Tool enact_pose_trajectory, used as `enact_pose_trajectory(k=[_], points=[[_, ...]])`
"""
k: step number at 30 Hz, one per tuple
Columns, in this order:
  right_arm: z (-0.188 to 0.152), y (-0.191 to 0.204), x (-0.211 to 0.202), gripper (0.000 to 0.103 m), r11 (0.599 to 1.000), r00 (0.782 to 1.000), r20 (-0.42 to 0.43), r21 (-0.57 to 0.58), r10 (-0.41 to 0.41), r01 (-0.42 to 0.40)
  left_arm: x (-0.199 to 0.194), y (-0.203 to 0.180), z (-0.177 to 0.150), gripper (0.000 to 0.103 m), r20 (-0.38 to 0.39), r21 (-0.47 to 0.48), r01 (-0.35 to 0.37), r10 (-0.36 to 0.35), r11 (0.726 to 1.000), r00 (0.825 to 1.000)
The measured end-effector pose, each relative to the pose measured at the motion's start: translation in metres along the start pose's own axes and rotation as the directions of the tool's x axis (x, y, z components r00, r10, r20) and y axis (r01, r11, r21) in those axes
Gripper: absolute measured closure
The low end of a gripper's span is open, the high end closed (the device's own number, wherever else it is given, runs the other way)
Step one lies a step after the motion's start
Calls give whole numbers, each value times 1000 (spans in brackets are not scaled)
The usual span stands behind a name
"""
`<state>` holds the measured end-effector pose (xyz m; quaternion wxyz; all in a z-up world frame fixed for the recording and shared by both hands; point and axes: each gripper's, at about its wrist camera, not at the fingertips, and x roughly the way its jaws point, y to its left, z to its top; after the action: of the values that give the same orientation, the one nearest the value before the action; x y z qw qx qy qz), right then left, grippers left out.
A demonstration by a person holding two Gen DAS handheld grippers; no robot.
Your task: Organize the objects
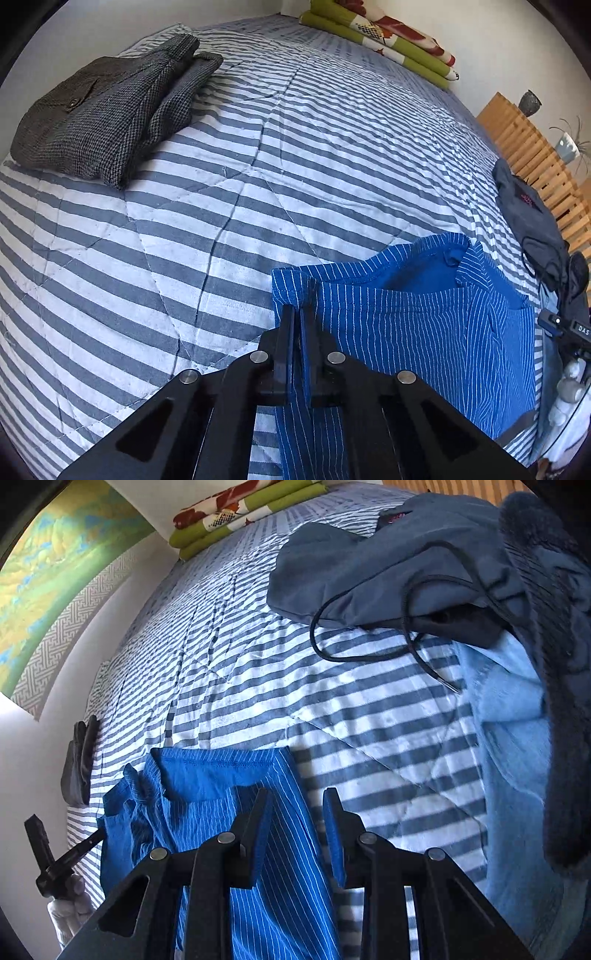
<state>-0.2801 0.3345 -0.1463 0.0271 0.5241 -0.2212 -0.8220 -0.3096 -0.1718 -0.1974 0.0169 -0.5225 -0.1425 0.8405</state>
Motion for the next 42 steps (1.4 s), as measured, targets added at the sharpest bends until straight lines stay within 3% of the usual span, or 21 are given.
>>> enact_pose_trajectory(k=[3,10,14,15,16,17,20,23,27,29,30,31,32,33,34,35,38,42], points=[[-2,11,3,77,998,1000,4,-59,-9,9,-5,3,1,101,12,-7,5,-5,1000,1000],[-4,35,23,78,970,993,-9,-216,-116,112,-3,4,-1,101,4,-4,9,-9,1000,1000],[-10,46,39,78,937,982,-19,-302,-191,176,-4,4,-1,101,11,-3,10,-10,1000,1000],[-12,47,39,83,931,981,-6,-314,-196,184,-5,6,-1,101,14,-10,11,-11,1000,1000],[-12,46,37,95,929,979,-2,-317,-202,191,-6,8,0,101,15,-16,17,-17,1000,1000],[-11,44,34,97,937,983,-6,-304,-184,174,-7,12,0,101,17,-26,19,-19,999,1000],[-2,22,18,98,976,995,-5,-196,-98,95,-9,24,1,100,16,-58,6,-5,998,1000],[4,4,12,98,989,997,3,-126,-79,79,-8,33,1,98,7,-85,5,-4,996,1000],[4,3,10,99,983,992,22,-135,-123,125,-21,34,2,88,44,-80,1,3,997,999],[5,0,9,99,989,994,21,-103,-103,105,-22,32,3,69,44,-86,53,-50,995,998],[5,0,7,99,992,996,25,-96,-83,85,-20,29,2,55,36,-81,66,-63,995,997],[6,2,5,98,993,998,25,-98,-63,65,-17,25,2,52,28,-67,59,-58,996,998],[6,5,4,98,993,998,27,-99,-56,58,-12,22,1,52,19,-50,40,-39,998,999],[6,7,4,92,994,998,24,-95,-53,55,-8,18,0,63,9,-34,24,-24,999,1000],[6,7,2,85,995,998,27,-84,-48,50,-3,15,-1,86,-6,-23,12,-13,1000,1000],[6,8,1,83,996,999,34,-79,-42,45,2,13,-3,92,-24,-24,2,-3,1000,1000],[7,15,9,74,991,998,14,-111,-69,70,3,13,-3,92,-20,-24,-10,9,1000,1000],[8,13,23,72,981,990,-5,-132,-143,141,-5,16,-2,100,25,-23,-81,81,996,996]])
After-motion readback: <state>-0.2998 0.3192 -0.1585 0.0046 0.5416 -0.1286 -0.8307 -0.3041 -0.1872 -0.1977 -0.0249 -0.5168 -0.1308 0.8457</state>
